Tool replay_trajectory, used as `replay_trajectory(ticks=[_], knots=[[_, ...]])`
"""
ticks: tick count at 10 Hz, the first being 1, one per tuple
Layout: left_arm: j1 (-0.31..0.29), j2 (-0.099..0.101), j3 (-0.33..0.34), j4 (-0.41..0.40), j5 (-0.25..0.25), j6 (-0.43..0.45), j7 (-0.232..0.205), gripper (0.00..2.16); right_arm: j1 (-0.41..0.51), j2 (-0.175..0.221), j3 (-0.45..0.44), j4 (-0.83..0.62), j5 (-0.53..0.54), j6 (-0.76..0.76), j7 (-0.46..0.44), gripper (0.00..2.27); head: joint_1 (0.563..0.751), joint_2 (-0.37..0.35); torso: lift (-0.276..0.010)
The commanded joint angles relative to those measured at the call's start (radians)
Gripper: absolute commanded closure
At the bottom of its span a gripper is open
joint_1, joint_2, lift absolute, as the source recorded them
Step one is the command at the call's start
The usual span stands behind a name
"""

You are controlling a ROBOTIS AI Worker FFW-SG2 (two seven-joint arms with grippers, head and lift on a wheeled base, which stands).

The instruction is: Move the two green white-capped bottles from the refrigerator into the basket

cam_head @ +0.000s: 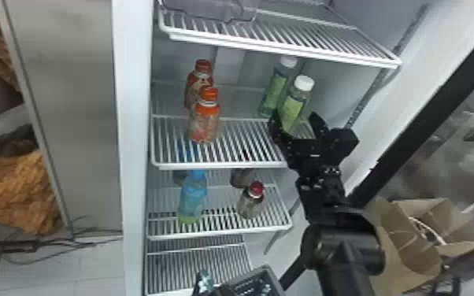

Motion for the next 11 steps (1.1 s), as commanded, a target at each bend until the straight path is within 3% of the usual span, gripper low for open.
replay_trajectory(ticks=[1,2,3,7,11], knots=[[0.000,0.000,0.000,0.000,-0.001,0.000,0.000,1.22,-0.012,-0.002,0.016,0.014,-0.023,-0.001,-0.004,0.60,0.695,-0.350,-0.004],[0.000,0.000,0.000,0.000,0.001,0.000,0.000,1.22,-0.017,-0.002,0.020,0.024,-0.031,-0.001,-0.004,0.91,0.695,-0.350,-0.004],[0.002,0.000,0.000,0.000,0.001,-0.002,0.000,1.22,-0.015,-0.002,0.022,0.027,-0.035,-0.001,-0.004,1.05,0.695,-0.350,-0.004],[0.005,0.000,0.000,0.000,-0.003,-0.002,0.000,1.22,0.007,-0.004,0.034,-0.008,-0.057,-0.025,-0.002,1.06,0.695,-0.350,-0.004],[0.007,0.000,0.002,0.000,-0.003,-0.002,-0.002,1.21,0.108,-0.004,0.042,-0.182,-0.123,0.031,0.021,1.06,0.695,-0.350,-0.004]])
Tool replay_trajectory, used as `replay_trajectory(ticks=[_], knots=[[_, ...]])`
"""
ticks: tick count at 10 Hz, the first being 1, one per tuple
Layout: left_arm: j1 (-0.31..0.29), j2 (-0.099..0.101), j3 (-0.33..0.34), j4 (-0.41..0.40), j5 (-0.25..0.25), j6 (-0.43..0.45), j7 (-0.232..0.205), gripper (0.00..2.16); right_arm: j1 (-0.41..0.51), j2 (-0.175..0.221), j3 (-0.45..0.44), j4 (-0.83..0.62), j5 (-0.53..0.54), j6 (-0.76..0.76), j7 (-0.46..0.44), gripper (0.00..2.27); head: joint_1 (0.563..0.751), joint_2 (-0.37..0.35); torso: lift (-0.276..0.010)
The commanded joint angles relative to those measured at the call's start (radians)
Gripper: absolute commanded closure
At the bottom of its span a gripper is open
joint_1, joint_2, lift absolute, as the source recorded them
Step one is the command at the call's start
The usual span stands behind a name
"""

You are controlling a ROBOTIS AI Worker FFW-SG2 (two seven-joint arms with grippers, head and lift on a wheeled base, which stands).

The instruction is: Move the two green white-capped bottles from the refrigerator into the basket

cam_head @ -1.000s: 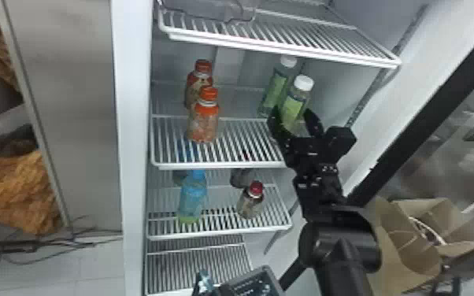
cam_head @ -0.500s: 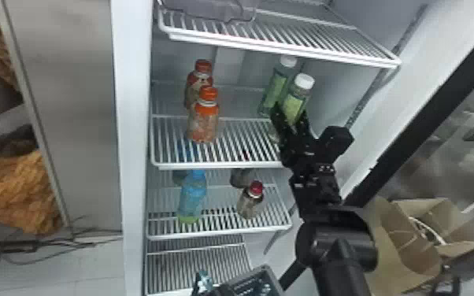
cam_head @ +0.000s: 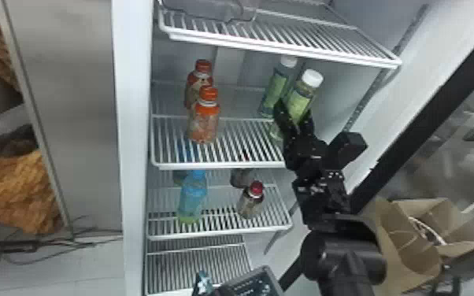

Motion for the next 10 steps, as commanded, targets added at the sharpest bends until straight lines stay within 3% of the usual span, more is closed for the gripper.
replay_trajectory(ticks=[1,7,10], knots=[[0.002,0.000,0.000,0.000,0.000,0.000,0.000,1.22,0.060,0.000,0.003,-0.113,-0.016,0.090,0.000,1.06,0.695,-0.350,-0.004],[0.002,0.002,0.002,0.000,0.000,-0.002,0.000,1.22,0.310,-0.009,0.001,-0.530,-0.082,0.373,0.049,1.06,0.695,-0.350,-0.004],[0.002,0.002,0.000,0.000,0.000,0.000,0.000,1.22,0.480,-0.009,-0.021,-0.749,-0.096,0.468,0.063,1.06,0.695,-0.350,-0.004]])
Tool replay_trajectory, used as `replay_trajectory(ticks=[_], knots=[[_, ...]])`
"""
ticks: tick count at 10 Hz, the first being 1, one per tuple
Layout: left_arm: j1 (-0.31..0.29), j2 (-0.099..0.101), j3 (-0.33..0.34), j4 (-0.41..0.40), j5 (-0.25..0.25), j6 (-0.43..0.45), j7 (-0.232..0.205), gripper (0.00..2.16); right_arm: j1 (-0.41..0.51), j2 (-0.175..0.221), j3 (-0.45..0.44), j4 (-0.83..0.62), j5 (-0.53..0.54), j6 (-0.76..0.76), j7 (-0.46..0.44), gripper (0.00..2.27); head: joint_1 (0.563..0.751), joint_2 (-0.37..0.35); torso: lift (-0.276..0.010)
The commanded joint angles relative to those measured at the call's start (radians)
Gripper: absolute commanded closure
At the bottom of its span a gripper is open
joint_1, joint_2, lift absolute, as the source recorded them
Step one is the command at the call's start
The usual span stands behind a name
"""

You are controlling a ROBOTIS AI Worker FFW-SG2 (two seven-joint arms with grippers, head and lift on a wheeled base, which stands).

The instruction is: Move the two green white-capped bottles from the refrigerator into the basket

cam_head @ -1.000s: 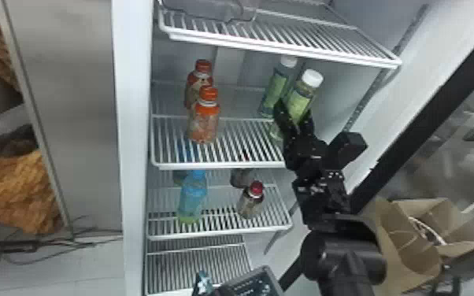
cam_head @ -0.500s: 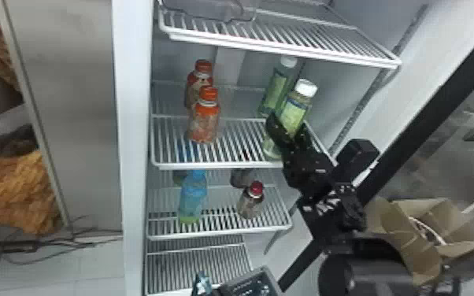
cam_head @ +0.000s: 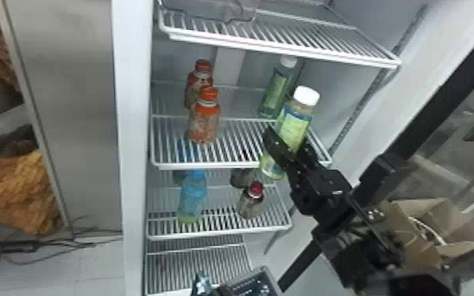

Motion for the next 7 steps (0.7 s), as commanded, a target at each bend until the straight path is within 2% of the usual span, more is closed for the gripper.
replay_trajectory(ticks=[1,4,7], knots=[[0.000,0.000,-0.003,0.000,-0.002,0.002,0.000,1.22,0.111,0.008,-0.033,-0.112,-0.006,0.040,0.000,1.06,0.695,-0.350,-0.004],[0.000,0.000,-0.005,0.000,-0.002,0.002,0.000,1.22,0.335,0.051,-0.077,-0.326,-0.032,0.150,0.006,1.06,0.695,-0.350,-0.004],[0.003,-0.002,-0.003,0.000,-0.006,0.002,0.000,1.22,0.453,0.067,-0.087,-0.412,-0.048,0.258,0.017,1.06,0.695,-0.350,-0.004]])
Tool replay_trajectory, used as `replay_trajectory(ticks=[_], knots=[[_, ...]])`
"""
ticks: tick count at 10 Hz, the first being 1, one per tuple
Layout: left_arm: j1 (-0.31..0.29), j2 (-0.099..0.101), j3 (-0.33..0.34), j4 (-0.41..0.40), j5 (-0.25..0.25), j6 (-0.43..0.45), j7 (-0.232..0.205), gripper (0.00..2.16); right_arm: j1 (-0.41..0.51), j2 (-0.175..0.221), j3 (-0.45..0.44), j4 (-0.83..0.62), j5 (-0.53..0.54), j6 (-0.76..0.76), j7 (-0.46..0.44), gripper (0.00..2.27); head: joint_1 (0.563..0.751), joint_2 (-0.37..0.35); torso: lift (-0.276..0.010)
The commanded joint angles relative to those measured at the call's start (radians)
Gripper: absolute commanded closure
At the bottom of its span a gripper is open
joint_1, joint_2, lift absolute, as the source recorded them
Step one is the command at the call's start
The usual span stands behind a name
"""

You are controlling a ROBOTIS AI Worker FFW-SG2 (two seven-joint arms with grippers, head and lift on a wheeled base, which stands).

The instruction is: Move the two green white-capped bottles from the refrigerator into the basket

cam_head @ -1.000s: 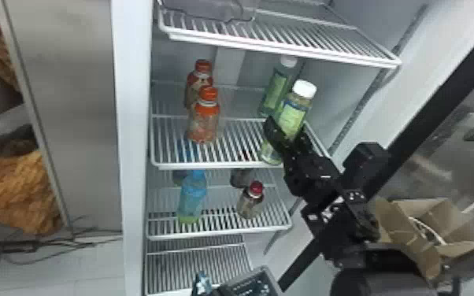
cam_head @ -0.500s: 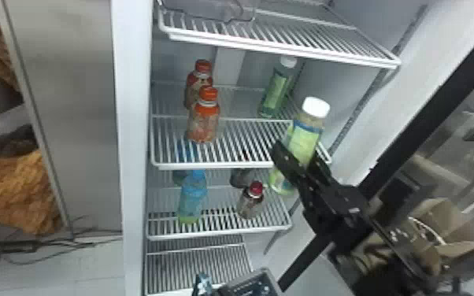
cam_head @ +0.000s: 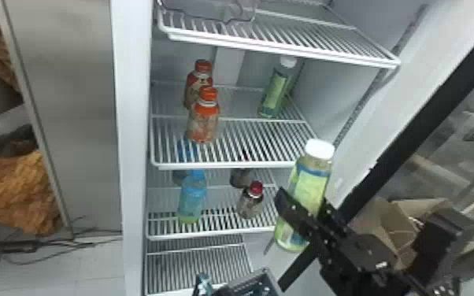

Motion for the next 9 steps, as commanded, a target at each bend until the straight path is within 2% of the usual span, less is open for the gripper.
replay_trajectory(ticks=[1,3,5,6,9], knots=[[0.002,-0.001,0.002,0.000,-0.001,0.000,0.000,1.21,0.044,0.002,-0.006,-0.030,-0.011,0.079,0.010,1.06,0.695,-0.350,-0.004],[0.002,-0.001,0.004,0.000,-0.001,0.000,0.000,1.22,0.073,0.002,-0.018,-0.080,-0.013,0.194,0.023,1.06,0.695,-0.350,-0.004],[0.004,-0.001,0.004,0.000,-0.003,0.000,0.000,1.22,0.103,0.002,-0.046,-0.153,-0.011,0.418,0.050,1.06,0.695,-0.350,-0.004],[0.009,-0.001,0.008,0.000,-0.003,0.000,0.000,1.22,0.120,0.002,-0.050,-0.175,-0.003,0.482,0.050,1.06,0.695,-0.350,-0.004],[0.009,-0.002,0.010,0.000,-0.005,0.002,0.000,1.22,0.120,0.002,-0.054,-0.138,-0.033,0.577,0.045,1.06,0.695,-0.350,-0.004]])
